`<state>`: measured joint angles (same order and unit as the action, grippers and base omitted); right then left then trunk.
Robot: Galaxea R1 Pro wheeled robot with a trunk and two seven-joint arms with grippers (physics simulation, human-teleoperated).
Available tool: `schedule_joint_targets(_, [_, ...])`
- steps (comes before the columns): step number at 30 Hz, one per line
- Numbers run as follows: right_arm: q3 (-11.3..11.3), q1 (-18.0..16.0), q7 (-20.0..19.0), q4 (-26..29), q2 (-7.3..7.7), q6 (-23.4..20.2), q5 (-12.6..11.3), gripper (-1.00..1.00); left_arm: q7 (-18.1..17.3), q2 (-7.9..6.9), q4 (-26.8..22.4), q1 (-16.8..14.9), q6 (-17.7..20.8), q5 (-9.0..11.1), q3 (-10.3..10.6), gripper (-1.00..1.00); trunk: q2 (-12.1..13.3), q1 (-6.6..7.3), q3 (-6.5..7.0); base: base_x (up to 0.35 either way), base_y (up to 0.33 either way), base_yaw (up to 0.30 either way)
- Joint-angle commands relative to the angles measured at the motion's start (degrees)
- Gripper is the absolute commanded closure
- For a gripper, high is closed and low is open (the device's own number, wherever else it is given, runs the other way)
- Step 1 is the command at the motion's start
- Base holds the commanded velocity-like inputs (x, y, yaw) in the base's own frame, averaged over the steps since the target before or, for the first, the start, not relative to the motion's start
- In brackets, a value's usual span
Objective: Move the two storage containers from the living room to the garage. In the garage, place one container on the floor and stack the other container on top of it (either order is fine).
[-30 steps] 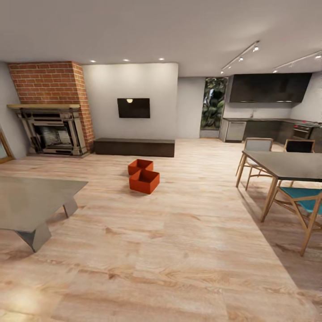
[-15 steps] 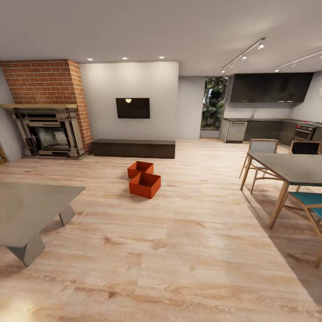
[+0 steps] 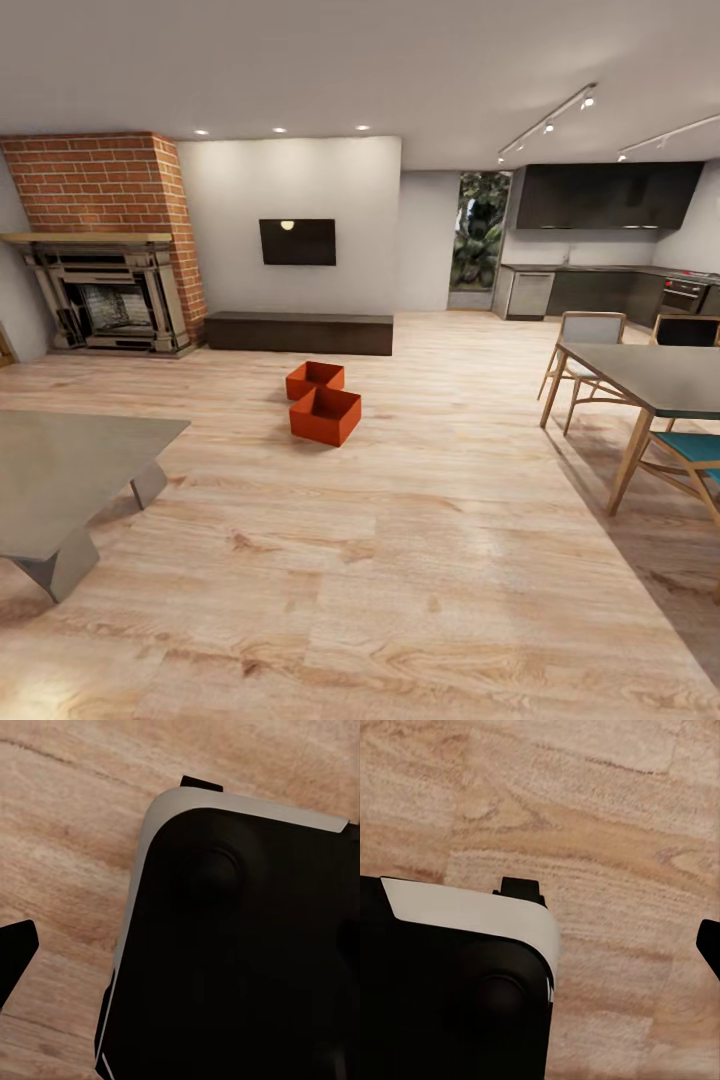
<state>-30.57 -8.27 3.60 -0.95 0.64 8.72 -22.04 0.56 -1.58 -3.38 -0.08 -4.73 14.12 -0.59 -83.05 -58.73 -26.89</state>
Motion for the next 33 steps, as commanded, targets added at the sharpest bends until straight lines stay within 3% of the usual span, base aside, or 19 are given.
schedule_joint_targets(1, [-0.47, -0.02, 0.07, -0.1, -0.05, 0.24, -0.49, -1.0, 0.06, 0.0, 0.0, -0.01, -0.45, 0.18, -0.03, -1.0, -0.03, 0.0, -0.05, 0.0, 0.0, 0.013])
schedule_joint_targets(20, [-0.5, 0.0, 0.09, -0.1, -0.02, 0.24, -0.5, -1.0, 0.06, 0.0, 0.15, -0.01, -1.6, 0.24, -0.03, -1.0, -0.03, 0.0, -0.05, 0.012, 0.0, 0.23])
schedule_joint_targets(26, [-0.53, 0.0, 0.09, -0.1, -0.02, 0.24, -0.46, -1.0, 0.04, 0.0, 0.32, -0.01, -1.6, 0.28, -0.01, -1.0, -0.03, 0.0, -0.05, 0.209, 0.0, 0.243])
schedule_joint_targets(33, [-0.54, 0.0, 0.09, -0.1, -0.02, 0.24, -0.46, -1.0, 0.06, -0.04, 0.48, -0.01, -1.31, 0.29, -0.03, -1.0, -0.03, 0.0, -0.05, 0.307, 0.0, 0.052])
